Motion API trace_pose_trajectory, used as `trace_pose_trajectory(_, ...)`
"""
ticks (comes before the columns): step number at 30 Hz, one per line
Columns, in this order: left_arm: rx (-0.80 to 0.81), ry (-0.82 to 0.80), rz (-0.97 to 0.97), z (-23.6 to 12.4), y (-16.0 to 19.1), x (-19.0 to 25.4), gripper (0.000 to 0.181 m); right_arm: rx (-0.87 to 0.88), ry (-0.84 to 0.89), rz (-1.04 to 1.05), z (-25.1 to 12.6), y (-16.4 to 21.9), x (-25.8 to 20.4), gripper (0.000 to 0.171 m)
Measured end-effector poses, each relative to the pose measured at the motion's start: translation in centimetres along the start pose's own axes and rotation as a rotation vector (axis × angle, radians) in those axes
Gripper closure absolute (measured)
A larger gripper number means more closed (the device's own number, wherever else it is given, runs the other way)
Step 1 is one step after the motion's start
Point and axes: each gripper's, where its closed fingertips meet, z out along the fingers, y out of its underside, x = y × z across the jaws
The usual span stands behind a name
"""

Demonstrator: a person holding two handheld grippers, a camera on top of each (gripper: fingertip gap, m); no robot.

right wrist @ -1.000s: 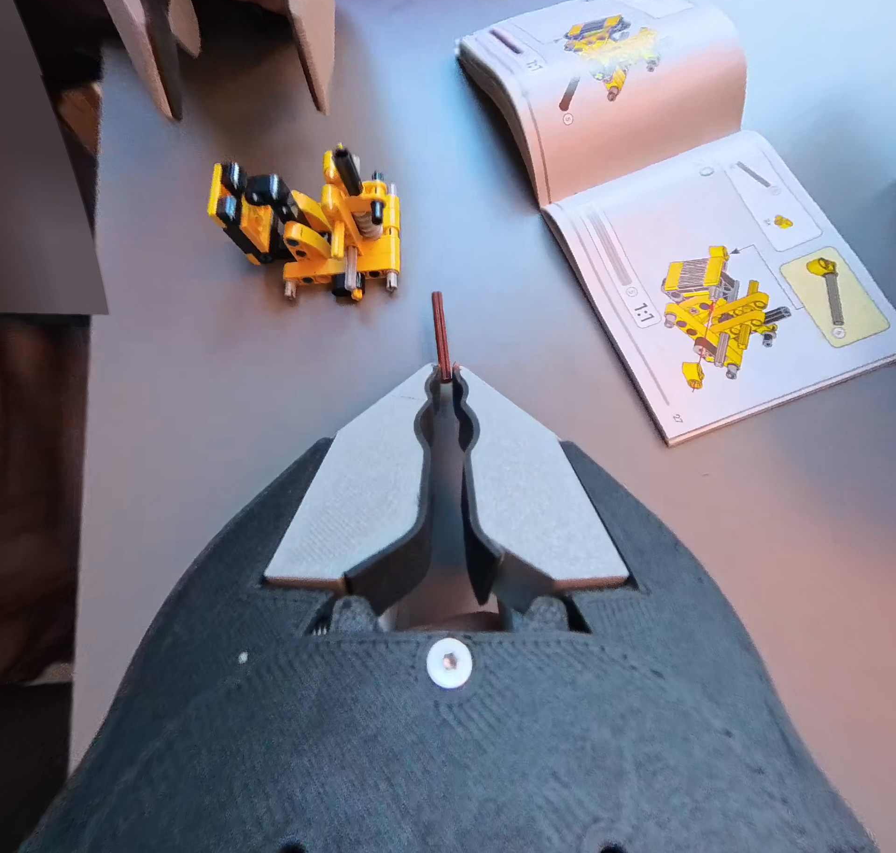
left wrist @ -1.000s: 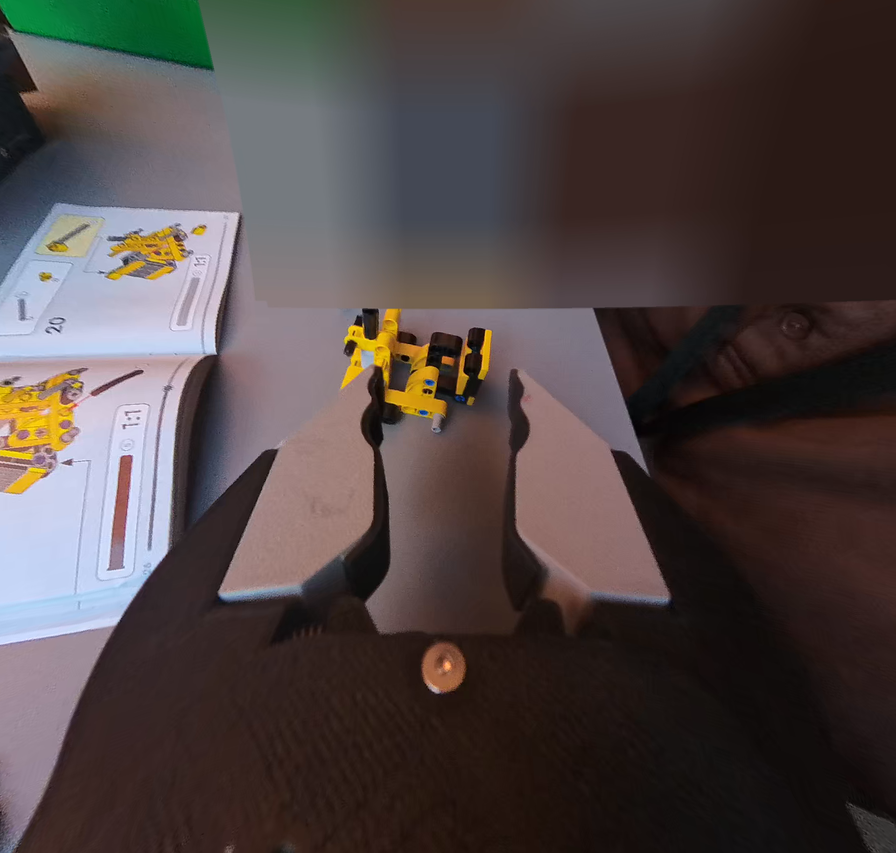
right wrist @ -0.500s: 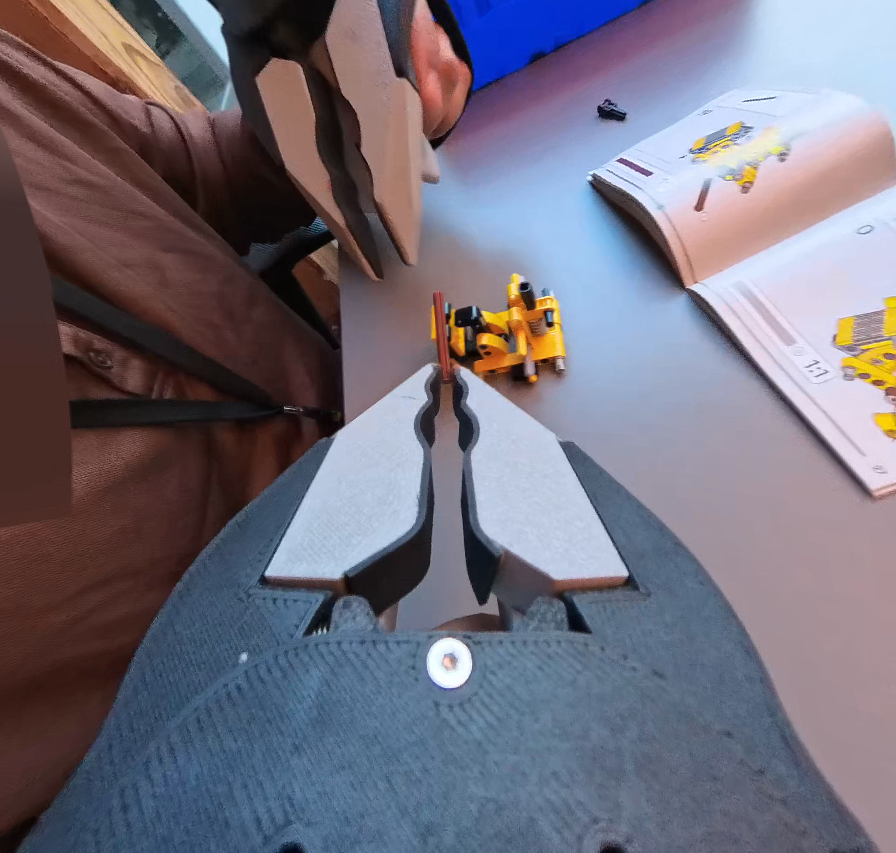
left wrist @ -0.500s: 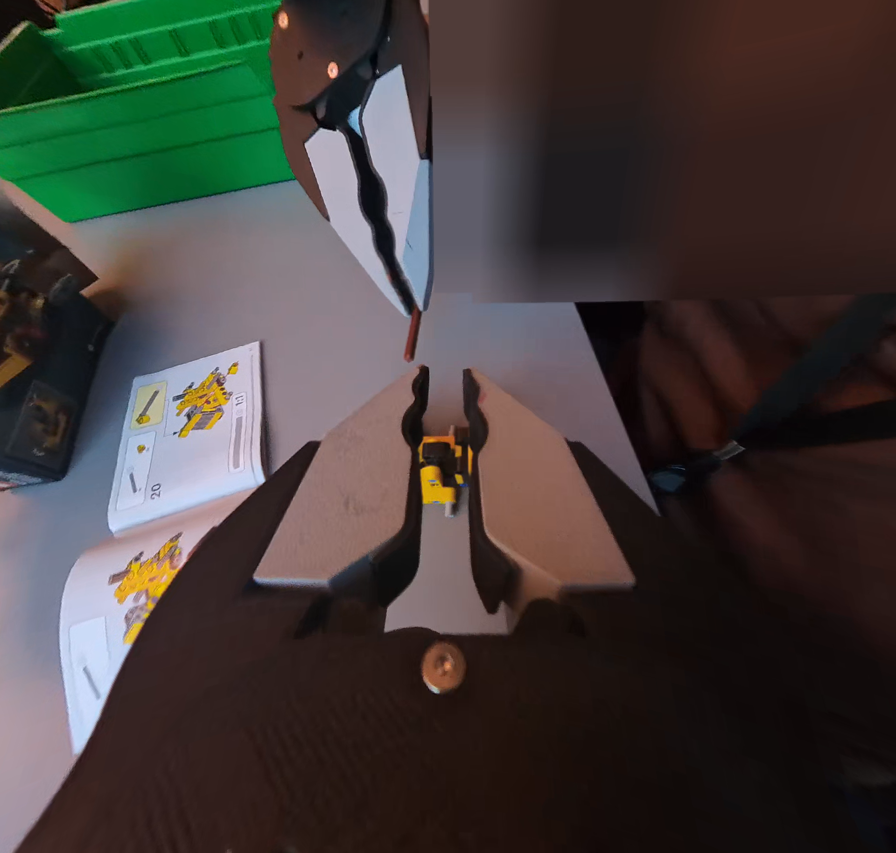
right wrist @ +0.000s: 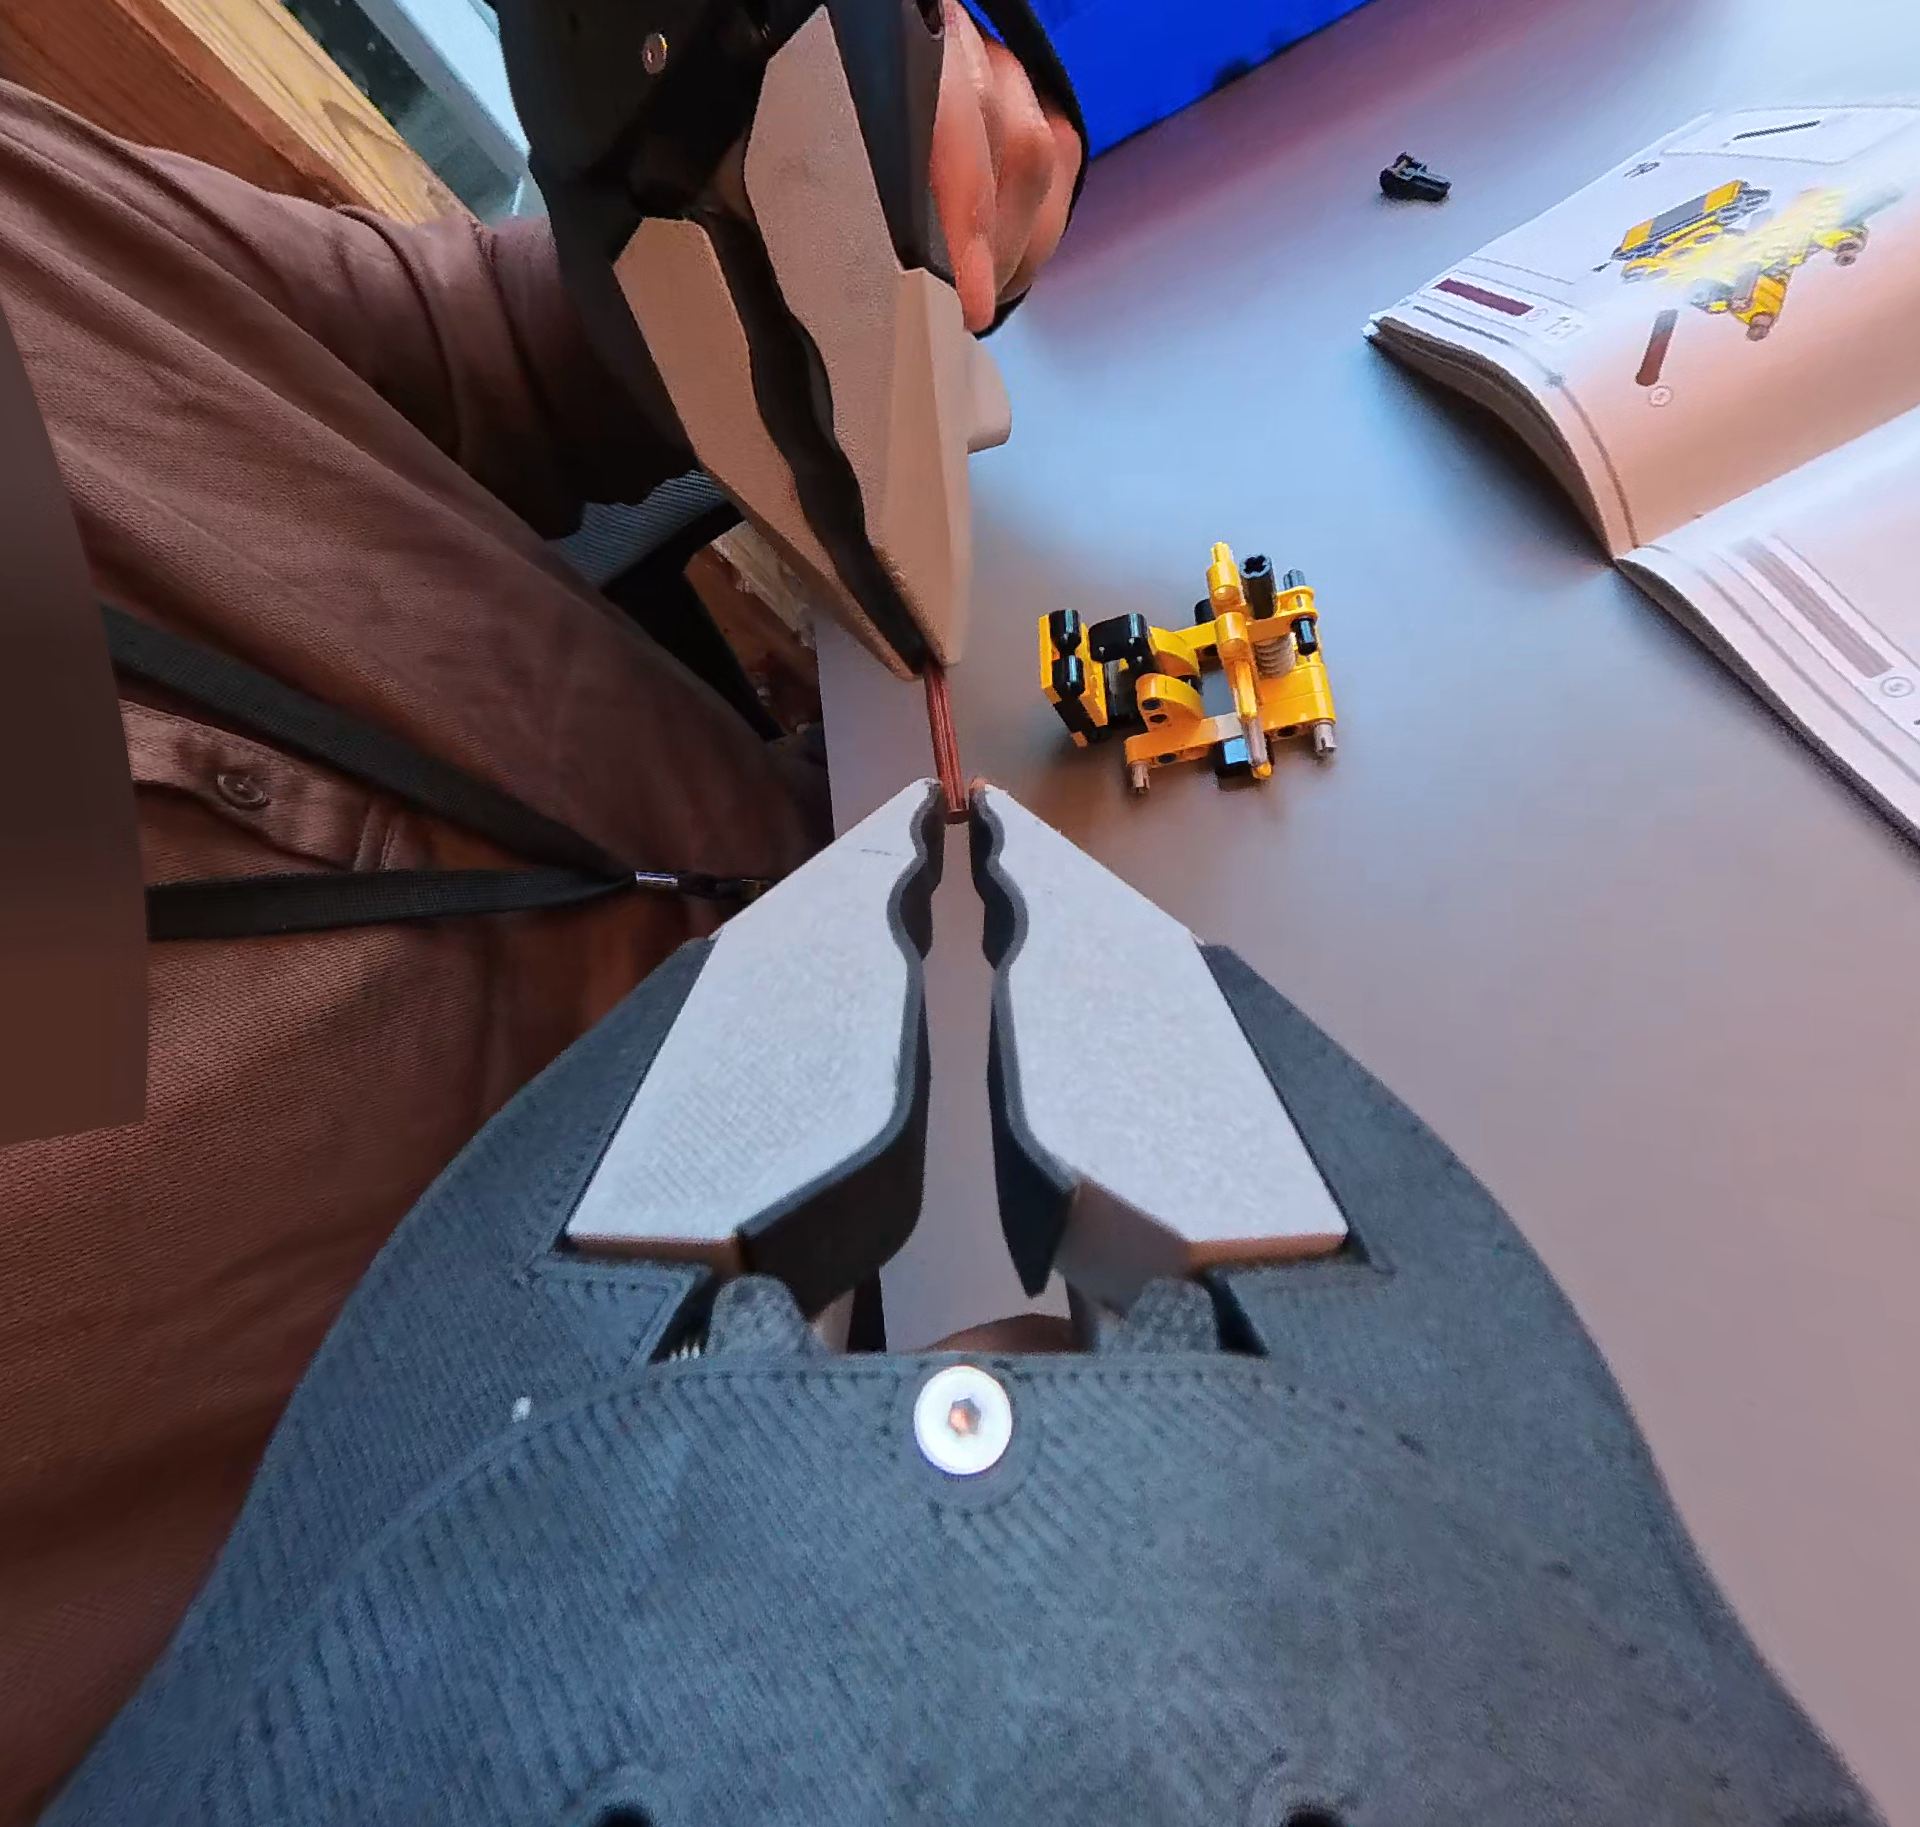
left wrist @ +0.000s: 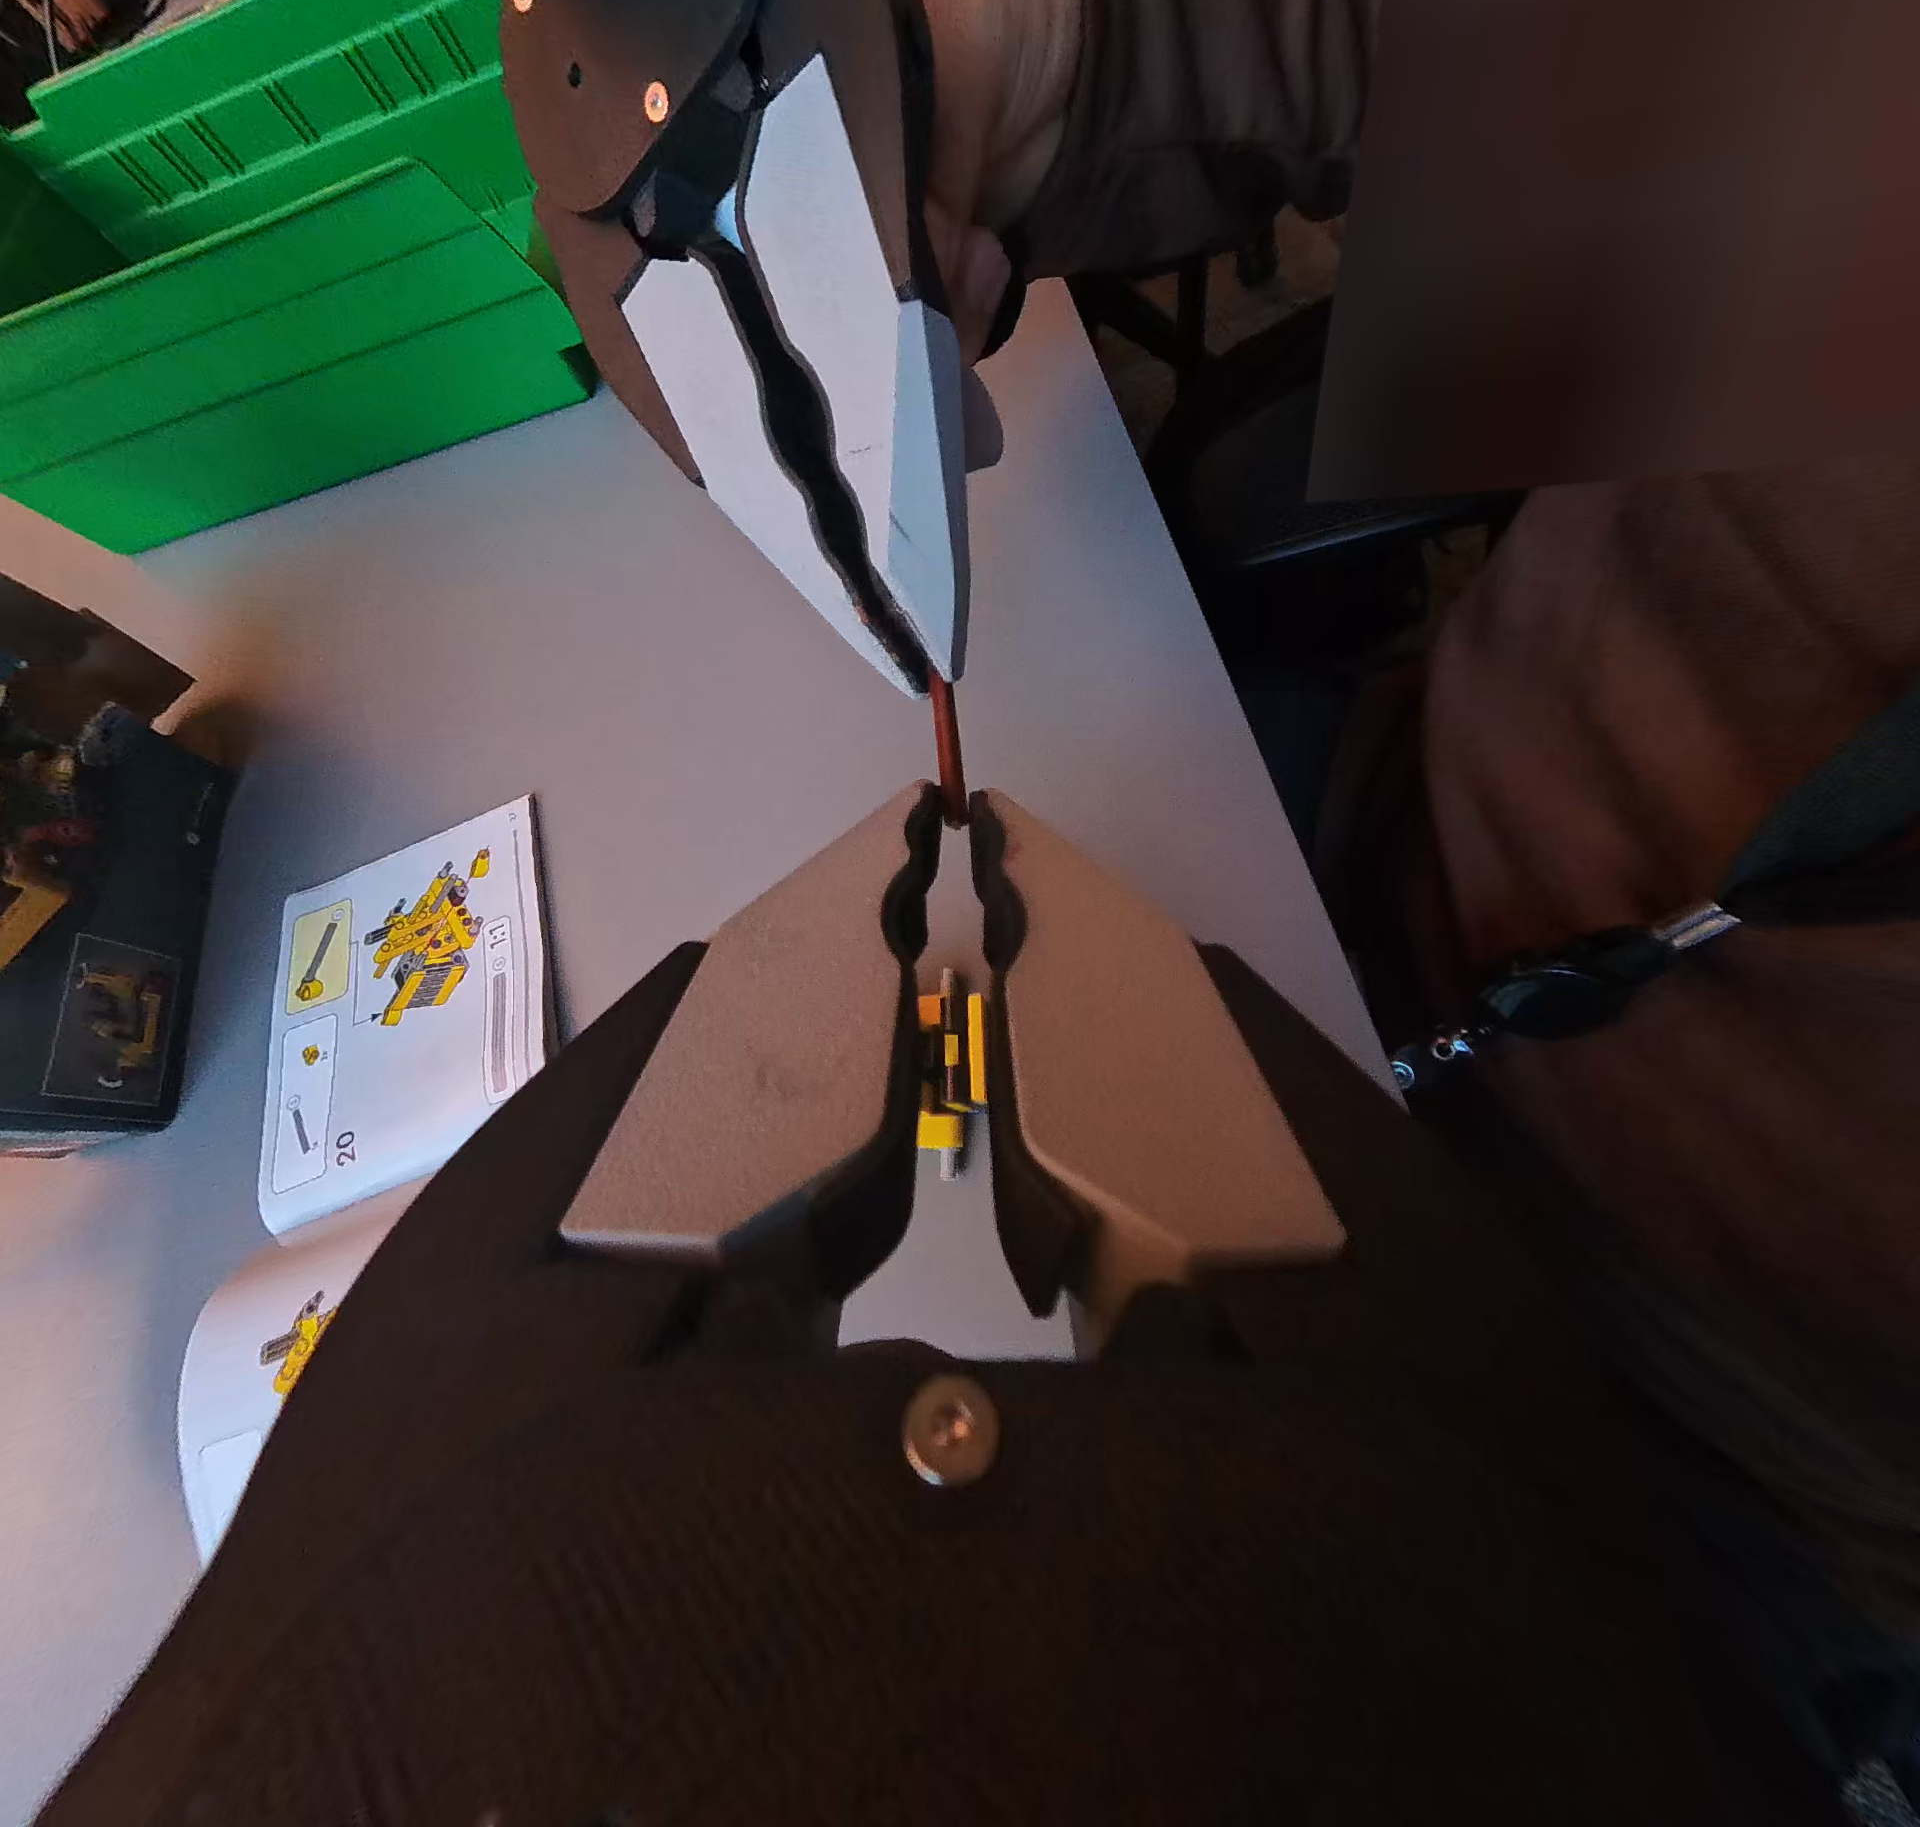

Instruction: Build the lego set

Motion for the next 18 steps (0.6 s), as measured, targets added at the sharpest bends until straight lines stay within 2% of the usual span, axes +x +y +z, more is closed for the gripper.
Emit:
trace_pose_trajectory(1, 0.000, 0.000, -0.003, 0.1, 0.0, 0.0, 0.179, 0.000, 0.003, 0.002, 0.0, 0.1, 0.1, 0.170)
trace_pose_trajectory(11, -0.017, 0.031, -0.039, 1.2, 0.8, -0.1, 0.180, 0.017, 0.012, 0.014, 0.2, 1.2, 1.1, 0.170)
trace_pose_trajectory(14, -0.002, 0.053, -0.062, 1.3, 0.7, 0.0, 0.180, 0.064, 0.067, -0.080, -0.2, 0.6, 1.2, 0.155)
trace_pose_trajectory(18, 0.038, 0.068, -0.095, 1.1, 0.4, -0.1, 0.180, 0.064, 0.163, -0.245, -0.2, 0.6, 1.0, 0.154)
